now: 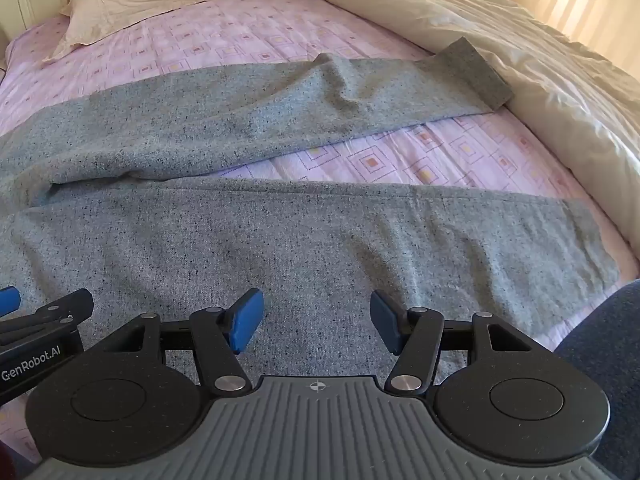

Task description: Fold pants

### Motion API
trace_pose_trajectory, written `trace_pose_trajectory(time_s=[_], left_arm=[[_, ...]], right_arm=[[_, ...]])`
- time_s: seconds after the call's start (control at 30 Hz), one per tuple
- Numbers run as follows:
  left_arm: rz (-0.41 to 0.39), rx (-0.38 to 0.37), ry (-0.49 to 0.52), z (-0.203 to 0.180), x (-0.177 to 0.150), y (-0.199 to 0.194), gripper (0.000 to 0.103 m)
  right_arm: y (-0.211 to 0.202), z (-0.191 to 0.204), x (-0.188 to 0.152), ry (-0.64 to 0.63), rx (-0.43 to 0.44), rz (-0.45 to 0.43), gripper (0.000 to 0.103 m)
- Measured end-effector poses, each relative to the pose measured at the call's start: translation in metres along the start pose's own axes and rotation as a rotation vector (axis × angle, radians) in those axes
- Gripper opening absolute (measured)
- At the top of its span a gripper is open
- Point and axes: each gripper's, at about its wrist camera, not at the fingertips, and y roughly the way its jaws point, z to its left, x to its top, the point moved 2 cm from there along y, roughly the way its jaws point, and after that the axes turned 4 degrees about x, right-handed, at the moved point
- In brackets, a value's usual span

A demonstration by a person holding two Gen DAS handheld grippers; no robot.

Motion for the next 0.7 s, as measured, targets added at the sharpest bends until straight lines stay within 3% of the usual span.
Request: trace_pose_trajectory(time_s=[0.7], left_arm=[[-0.009,0.002,0.019,0.0,-0.0002,-0.002,0.078]], right_arm=[[0.0012,0.0007,-0.0003,0.001,0.004,0.0,0.058]])
